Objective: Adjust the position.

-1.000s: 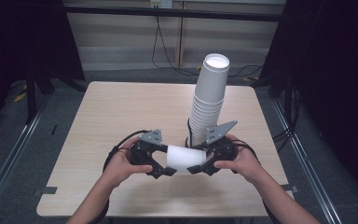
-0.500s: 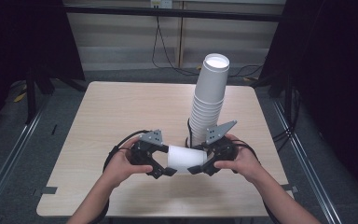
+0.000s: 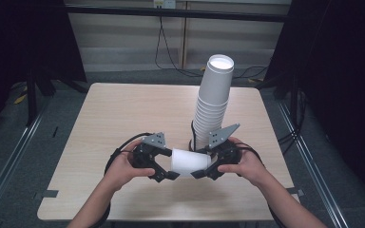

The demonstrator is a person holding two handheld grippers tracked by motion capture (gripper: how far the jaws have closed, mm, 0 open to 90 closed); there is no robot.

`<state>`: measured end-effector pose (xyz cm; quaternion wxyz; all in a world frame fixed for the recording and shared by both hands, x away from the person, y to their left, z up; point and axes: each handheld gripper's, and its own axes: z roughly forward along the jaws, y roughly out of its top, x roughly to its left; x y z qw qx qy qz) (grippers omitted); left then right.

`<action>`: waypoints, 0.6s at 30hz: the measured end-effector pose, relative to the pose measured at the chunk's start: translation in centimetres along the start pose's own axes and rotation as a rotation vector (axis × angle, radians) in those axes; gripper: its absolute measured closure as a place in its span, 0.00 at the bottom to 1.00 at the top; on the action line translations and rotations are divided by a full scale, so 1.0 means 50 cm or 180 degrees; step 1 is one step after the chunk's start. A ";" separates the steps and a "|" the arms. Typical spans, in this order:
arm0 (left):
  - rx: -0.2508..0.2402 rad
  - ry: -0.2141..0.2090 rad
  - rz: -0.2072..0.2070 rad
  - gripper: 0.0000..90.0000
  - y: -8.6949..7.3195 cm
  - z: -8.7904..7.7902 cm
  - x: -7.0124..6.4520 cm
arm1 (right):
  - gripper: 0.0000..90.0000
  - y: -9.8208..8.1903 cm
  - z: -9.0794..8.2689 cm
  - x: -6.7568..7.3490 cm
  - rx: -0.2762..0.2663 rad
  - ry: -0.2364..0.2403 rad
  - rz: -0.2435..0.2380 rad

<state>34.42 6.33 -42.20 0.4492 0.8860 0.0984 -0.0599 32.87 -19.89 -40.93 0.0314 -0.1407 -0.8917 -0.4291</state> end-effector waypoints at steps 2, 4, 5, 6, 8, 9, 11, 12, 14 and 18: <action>0.0008 0.0003 0.0011 0.15 0.000 0.000 0.000 | 0.25 0.000 -0.001 0.000 -0.0005 0.0003 0.0000; 0.0020 -0.0001 0.0004 0.15 0.001 -0.001 0.000 | 0.25 -0.001 -0.001 0.000 -0.0009 0.0013 0.0008; 0.0012 -0.0001 -0.0004 0.15 0.001 -0.001 0.000 | 0.25 -0.001 -0.001 -0.001 -0.0010 0.0016 0.0022; -0.0004 -0.0002 -0.0016 0.15 0.002 -0.002 -0.001 | 0.25 -0.002 -0.001 -0.001 -0.0025 0.0015 0.0031; 0.0003 -0.0006 -0.0007 0.15 0.003 -0.003 -0.001 | 0.25 -0.002 -0.002 0.000 -0.0044 0.0015 0.0059; 0.0021 0.0001 0.0011 0.15 0.004 -0.004 -0.001 | 0.25 -0.003 -0.002 0.000 -0.0045 0.0028 0.0070; 0.0043 -0.0005 0.0018 0.15 0.004 -0.004 -0.002 | 0.24 -0.004 -0.001 -0.001 -0.0045 0.0029 0.0078; 0.0043 -0.0005 0.0018 0.15 0.004 -0.004 -0.002 | 0.24 -0.004 0.000 -0.001 -0.0035 0.0030 0.0086; 0.0040 0.0000 0.0008 0.15 0.005 -0.003 -0.003 | 0.23 -0.005 0.001 0.000 -0.0032 0.0010 0.0091; 0.0050 0.0002 0.0000 0.16 0.005 -0.004 -0.004 | 0.22 -0.005 0.001 0.001 -0.0029 -0.0002 0.0098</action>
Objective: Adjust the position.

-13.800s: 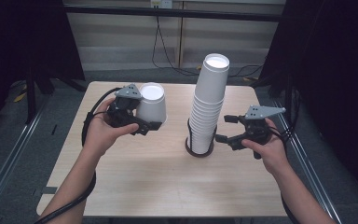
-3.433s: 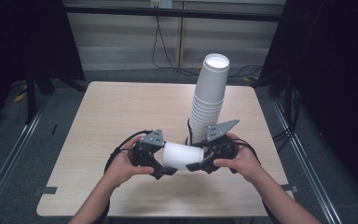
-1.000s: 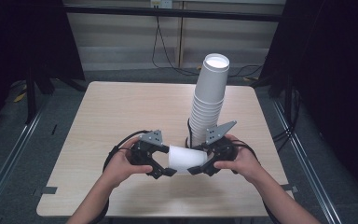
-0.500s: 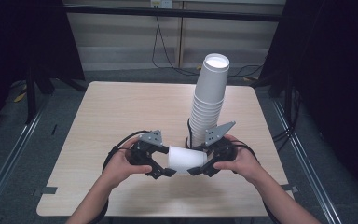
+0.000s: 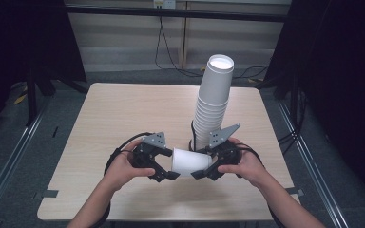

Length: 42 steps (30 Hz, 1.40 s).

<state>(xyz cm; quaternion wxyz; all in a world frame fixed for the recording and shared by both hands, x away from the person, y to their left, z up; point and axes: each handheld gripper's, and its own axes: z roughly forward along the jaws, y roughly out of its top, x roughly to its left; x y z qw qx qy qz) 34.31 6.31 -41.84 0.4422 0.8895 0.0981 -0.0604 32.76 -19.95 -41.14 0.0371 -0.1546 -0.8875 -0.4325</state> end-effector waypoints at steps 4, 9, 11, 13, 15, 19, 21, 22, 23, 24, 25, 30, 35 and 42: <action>0.0062 0.0033 0.0014 0.16 -0.001 -0.003 -0.001 | 0.23 0.001 -0.003 0.001 0.0016 -0.0037 -0.0046; 0.0079 0.0025 0.0016 0.15 -0.001 -0.004 -0.004 | 0.23 0.002 -0.005 0.003 0.0068 -0.0042 -0.0068; 0.0134 0.0035 0.0014 0.15 0.001 -0.006 -0.004 | 0.23 0.004 -0.007 0.005 0.0066 -0.0056 -0.0090; 0.0160 0.0046 0.0029 0.15 0.002 -0.008 -0.005 | 0.23 0.007 -0.009 0.008 0.0086 -0.0061 -0.0104; 0.0138 0.0052 0.0040 0.15 0.002 -0.006 -0.006 | 0.23 0.008 -0.009 0.010 0.0117 -0.0072 -0.0124; 0.0250 0.0094 0.0053 0.15 0.004 -0.005 -0.012 | 0.22 0.015 -0.013 0.013 0.0201 -0.0111 -0.0185; 0.0275 0.0079 0.0051 0.15 0.005 -0.006 -0.011 | 0.22 0.017 -0.015 0.014 0.0245 -0.0103 -0.0197; 0.0275 0.0079 0.0051 0.15 0.005 -0.006 -0.011 | 0.22 0.017 -0.015 0.014 0.0245 -0.0103 -0.0197; 0.0304 0.0083 0.0058 0.15 0.006 -0.007 -0.011 | 0.22 0.018 -0.018 0.016 0.0300 -0.0132 -0.0209; 0.0299 0.0070 0.0056 0.15 0.006 -0.006 -0.011 | 0.22 0.018 -0.019 0.016 0.0303 -0.0140 -0.0216; 0.0299 0.0070 0.0056 0.15 0.006 -0.006 -0.011 | 0.22 0.019 -0.021 0.015 0.0305 -0.0131 -0.0211; 0.0440 0.0156 0.0095 0.15 0.007 -0.002 -0.012 | 0.22 0.023 -0.027 0.013 0.0324 -0.0158 -0.0127; 0.0532 0.0186 0.0125 0.15 0.012 -0.002 -0.012 | 0.23 0.031 -0.027 0.015 0.0467 -0.0182 -0.0095; 0.0690 0.0255 0.0191 0.15 0.030 0.004 -0.024 | 0.23 0.043 -0.017 0.015 0.0615 -0.0197 -0.0115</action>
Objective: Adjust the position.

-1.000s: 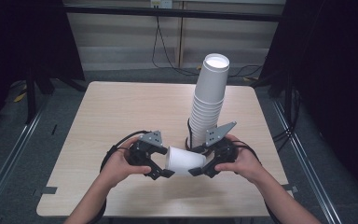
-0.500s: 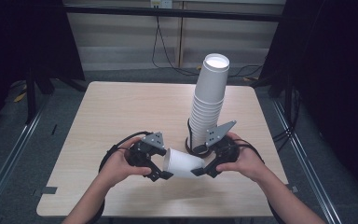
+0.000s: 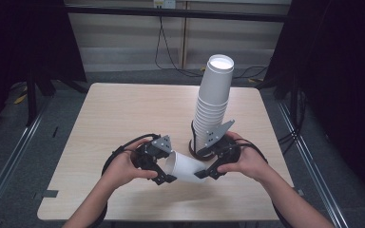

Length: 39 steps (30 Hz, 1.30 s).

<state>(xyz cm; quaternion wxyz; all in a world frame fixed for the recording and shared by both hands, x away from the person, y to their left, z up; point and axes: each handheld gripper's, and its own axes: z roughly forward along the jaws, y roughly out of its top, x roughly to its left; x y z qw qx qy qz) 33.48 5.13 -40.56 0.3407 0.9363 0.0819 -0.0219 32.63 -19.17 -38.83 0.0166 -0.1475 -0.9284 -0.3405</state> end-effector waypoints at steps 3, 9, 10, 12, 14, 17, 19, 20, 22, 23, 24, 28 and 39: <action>0.0046 0.0009 0.0013 0.15 0.005 0.000 -0.004 | 0.23 0.004 0.005 0.002 0.0023 0.0019 -0.0001; 0.0122 0.0035 0.0063 0.15 0.012 -0.001 -0.007 | 0.23 0.005 0.013 0.002 0.0088 0.0004 0.0004; 0.0151 0.0034 0.0081 0.15 0.014 -0.001 -0.007 | 0.23 0.005 0.014 0.003 0.0120 -0.0008 0.0011; 0.0204 0.0076 0.0088 0.15 0.016 0.000 -0.009 | 0.23 0.006 0.016 0.003 0.0128 -0.0017 0.0002; 0.0262 0.0098 0.0112 0.15 0.021 0.001 -0.011 | 0.23 0.007 0.018 0.003 0.0140 -0.0017 0.0003; 0.0285 0.0108 0.0150 0.15 0.027 0.001 -0.013 | 0.23 0.008 0.020 0.003 0.0153 -0.0015 -0.0003; 0.0303 0.0101 0.0120 0.15 0.030 0.002 -0.015 | 0.23 0.008 0.021 0.003 0.0128 -0.0007 0.0002; 0.0318 0.0119 0.0148 0.15 0.031 0.002 -0.016 | 0.23 0.008 0.022 0.004 0.0126 -0.0001 0.0012; 0.0378 0.0132 0.0176 0.15 0.035 0.003 -0.016 | 0.23 0.007 0.023 0.004 0.0125 0.0016 0.0002; 0.0390 0.0126 0.0155 0.15 0.036 0.005 -0.018 | 0.23 0.008 0.024 0.006 0.0142 0.0009 0.0010; 0.0406 0.0136 0.0167 0.15 0.038 0.006 -0.018 | 0.23 0.008 0.026 0.007 0.0131 0.0022 0.0007; 0.0469 0.0153 0.0196 0.15 0.042 0.009 -0.020 | 0.22 0.009 0.033 0.008 0.0144 0.0031 -0.0050; 0.0531 0.0167 0.0190 0.15 0.047 0.011 -0.024 | 0.23 0.012 0.047 0.011 0.0163 0.0041 -0.0053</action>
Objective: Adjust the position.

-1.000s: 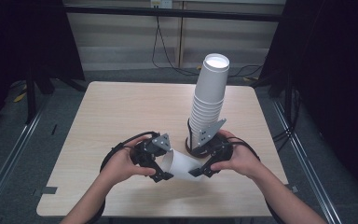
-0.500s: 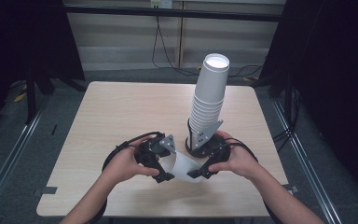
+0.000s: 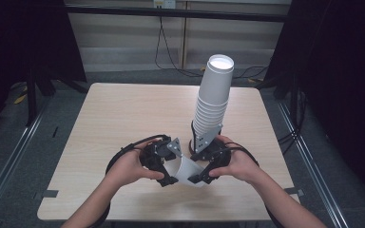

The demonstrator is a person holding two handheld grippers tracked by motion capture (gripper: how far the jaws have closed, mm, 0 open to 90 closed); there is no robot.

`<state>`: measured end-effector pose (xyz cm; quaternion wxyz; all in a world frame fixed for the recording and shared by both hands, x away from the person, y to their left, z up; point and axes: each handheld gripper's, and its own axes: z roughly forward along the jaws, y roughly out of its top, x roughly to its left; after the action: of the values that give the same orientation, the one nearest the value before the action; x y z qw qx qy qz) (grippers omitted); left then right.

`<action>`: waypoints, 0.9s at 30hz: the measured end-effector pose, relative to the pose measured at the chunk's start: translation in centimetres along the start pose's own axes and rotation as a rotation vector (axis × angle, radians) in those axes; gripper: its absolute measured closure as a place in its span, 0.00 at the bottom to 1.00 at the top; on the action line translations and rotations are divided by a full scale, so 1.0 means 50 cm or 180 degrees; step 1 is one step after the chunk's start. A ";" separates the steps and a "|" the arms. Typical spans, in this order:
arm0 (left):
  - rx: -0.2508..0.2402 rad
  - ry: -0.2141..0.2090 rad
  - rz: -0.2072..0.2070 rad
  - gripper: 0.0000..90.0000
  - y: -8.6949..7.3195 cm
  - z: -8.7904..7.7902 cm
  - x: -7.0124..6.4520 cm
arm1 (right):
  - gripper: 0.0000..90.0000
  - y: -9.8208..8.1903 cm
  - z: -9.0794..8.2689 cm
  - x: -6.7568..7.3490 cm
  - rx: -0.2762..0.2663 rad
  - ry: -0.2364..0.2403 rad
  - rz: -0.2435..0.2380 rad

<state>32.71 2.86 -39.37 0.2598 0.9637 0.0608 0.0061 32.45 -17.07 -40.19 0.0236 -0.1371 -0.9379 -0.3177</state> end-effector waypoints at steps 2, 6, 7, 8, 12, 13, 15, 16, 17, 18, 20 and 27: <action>0.0035 0.0019 0.0022 0.15 0.001 0.000 -0.001 | 0.23 0.001 0.001 0.001 -0.0001 0.0000 0.0000; 0.0034 0.0009 0.0034 0.15 0.003 0.002 -0.002 | 0.23 0.003 0.003 0.001 0.0003 0.0009 -0.0016; 0.0044 0.0019 0.0044 0.15 0.003 0.002 -0.002 | 0.23 0.003 0.003 0.001 0.0003 0.0009 -0.0016; 0.0046 0.0018 0.0044 0.15 0.004 0.002 -0.002 | 0.23 0.004 0.004 0.001 -0.0009 0.0017 -0.0029; 0.0061 0.0007 0.0064 0.15 0.007 0.001 -0.002 | 0.23 0.005 0.007 0.000 -0.0010 0.0021 -0.0061; 0.0055 0.0013 0.0070 0.15 0.009 0.001 -0.003 | 0.23 0.005 0.007 0.001 0.0006 0.0020 -0.0050; 0.0046 0.0014 0.0060 0.15 0.010 0.001 -0.004 | 0.23 0.005 0.010 0.000 -0.0004 0.0043 -0.0051; 0.0050 0.0009 0.0067 0.15 0.011 0.002 -0.004 | 0.23 0.005 0.010 0.000 -0.0004 0.0043 -0.0051; 0.0047 0.0012 0.0062 0.15 0.011 0.002 -0.004 | 0.23 0.005 0.011 0.001 -0.0009 0.0038 -0.0062; 0.0071 0.0004 0.0081 0.15 0.012 0.000 -0.003 | 0.23 0.006 0.011 0.001 -0.0010 0.0046 -0.0057; 0.0055 0.0015 0.0084 0.15 0.012 -0.001 -0.003 | 0.23 0.006 0.012 0.000 -0.0009 0.0048 -0.0054; 0.0039 0.0010 0.0070 0.15 0.016 0.001 -0.003 | 0.23 0.005 0.016 0.001 0.0025 0.0049 -0.0045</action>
<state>32.65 2.10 -39.01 0.2537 0.9659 0.0506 0.0100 32.51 -16.39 -40.65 0.0290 -0.1279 -0.9399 -0.3152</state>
